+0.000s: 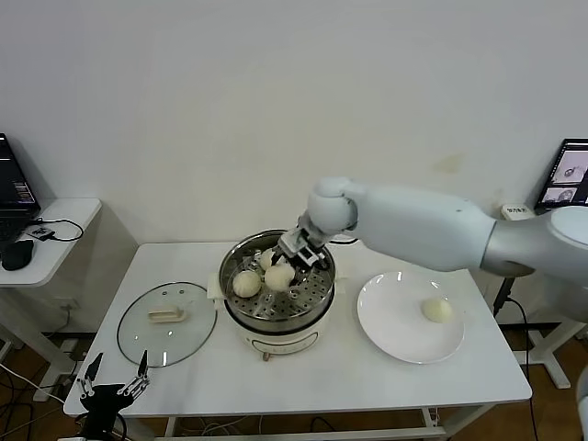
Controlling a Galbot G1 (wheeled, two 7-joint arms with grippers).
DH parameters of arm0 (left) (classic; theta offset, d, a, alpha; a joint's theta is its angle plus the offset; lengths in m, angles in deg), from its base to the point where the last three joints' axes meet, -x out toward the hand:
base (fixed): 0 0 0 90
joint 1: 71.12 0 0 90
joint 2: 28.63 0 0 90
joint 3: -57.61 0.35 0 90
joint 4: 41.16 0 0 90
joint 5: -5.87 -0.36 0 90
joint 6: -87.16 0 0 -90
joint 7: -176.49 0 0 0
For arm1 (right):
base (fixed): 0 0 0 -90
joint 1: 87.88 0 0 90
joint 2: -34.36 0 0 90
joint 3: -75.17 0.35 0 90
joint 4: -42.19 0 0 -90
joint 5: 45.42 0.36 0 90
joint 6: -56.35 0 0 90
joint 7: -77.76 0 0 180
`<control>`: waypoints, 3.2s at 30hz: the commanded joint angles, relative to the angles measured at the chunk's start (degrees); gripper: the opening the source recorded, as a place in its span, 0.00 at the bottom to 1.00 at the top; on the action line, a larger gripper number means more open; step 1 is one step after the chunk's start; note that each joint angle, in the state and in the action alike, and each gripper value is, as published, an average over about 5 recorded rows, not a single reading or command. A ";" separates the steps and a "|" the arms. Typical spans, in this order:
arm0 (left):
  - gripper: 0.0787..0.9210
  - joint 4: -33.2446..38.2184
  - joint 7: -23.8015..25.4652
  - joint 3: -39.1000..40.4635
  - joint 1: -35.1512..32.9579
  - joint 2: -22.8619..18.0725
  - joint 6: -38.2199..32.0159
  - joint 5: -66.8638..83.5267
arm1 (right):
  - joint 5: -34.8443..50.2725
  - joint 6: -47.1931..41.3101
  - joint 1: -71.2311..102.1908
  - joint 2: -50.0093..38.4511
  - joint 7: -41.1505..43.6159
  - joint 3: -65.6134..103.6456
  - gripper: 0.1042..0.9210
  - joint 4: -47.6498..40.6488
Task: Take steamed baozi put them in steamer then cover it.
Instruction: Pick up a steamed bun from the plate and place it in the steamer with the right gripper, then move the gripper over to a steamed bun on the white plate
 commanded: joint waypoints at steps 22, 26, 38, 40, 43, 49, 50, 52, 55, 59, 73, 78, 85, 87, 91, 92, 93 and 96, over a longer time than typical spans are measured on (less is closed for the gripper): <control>0.88 -0.64 -0.17 0.07 0.10 -0.11 -0.88 0.18 | -5.98 12.44 -0.35 2.19 3.79 -3.73 0.65 1.75; 0.88 -0.70 -0.17 0.05 0.10 -0.05 -0.89 0.18 | -5.33 12.14 -0.96 1.26 3.97 -3.55 0.75 2.68; 0.88 -1.06 -0.21 0.05 0.66 0.65 -0.80 0.11 | -3.16 9.27 -2.78 -7.79 1.76 1.01 0.88 4.64; 0.88 -1.24 -0.23 0.07 0.90 0.77 -0.73 0.11 | -2.67 7.31 -2.81 -10.51 1.45 2.62 0.88 5.04; 0.88 -1.39 -0.22 0.26 1.23 0.92 -0.60 0.08 | -1.46 2.56 -2.86 -14.73 1.39 4.66 0.88 5.78; 0.88 -1.46 -0.26 0.67 1.82 1.49 0.05 0.13 | -2.57 -6.55 -2.43 -24.88 2.66 6.89 0.88 9.16; 0.88 -1.47 -0.25 0.73 1.90 1.56 0.14 0.14 | -3.08 -7.91 -2.34 -27.08 3.12 6.91 0.88 10.07; 0.88 -1.48 -0.24 0.89 2.08 1.74 0.22 0.15 | -3.84 -10.52 -1.77 -31.70 3.87 7.12 0.88 11.45; 0.88 -1.52 -0.21 1.15 2.40 1.97 0.35 0.15 | -5.20 -12.96 0.53 -37.35 4.37 8.06 0.88 11.90; 0.88 -1.52 -0.19 1.47 2.70 2.25 0.54 0.11 | -8.58 -12.91 5.83 -41.27 4.75 10.81 0.88 9.45; 0.88 -1.11 -0.07 1.02 2.06 2.66 1.02 0.01 | -17.43 -12.00 26.23 -39.20 4.09 25.03 0.88 -0.29; 0.88 -1.11 -0.08 0.97 2.03 2.51 1.30 -0.05 | -18.61 -12.08 30.27 -36.57 3.09 27.12 0.88 -2.66; 0.88 -1.01 -0.08 0.63 1.99 2.50 1.56 0.00 | -20.27 -12.39 33.46 -33.05 2.44 29.34 0.88 -4.63; 0.88 -1.06 -0.08 0.59 2.00 2.50 1.58 0.00 | -21.29 -12.24 34.06 -32.06 2.20 30.03 0.88 -5.37; 0.88 -1.10 -0.07 0.61 2.05 2.47 1.57 0.01 | -22.46 -12.12 34.74 -30.35 1.77 30.94 0.88 -6.74; 0.88 -1.12 -0.07 0.61 2.07 2.45 1.57 0.01 | -22.62 -12.14 34.86 -30.02 1.71 31.10 0.88 -6.98; 0.88 -1.15 -0.07 0.61 2.10 2.44 1.57 0.01 | -22.81 -12.18 34.98 -29.69 1.65 31.25 0.88 -7.19; 0.88 -1.24 -0.07 0.59 2.14 2.41 1.57 0.01 | -23.26 -12.65 35.27 -28.94 1.40 31.55 0.88 -7.64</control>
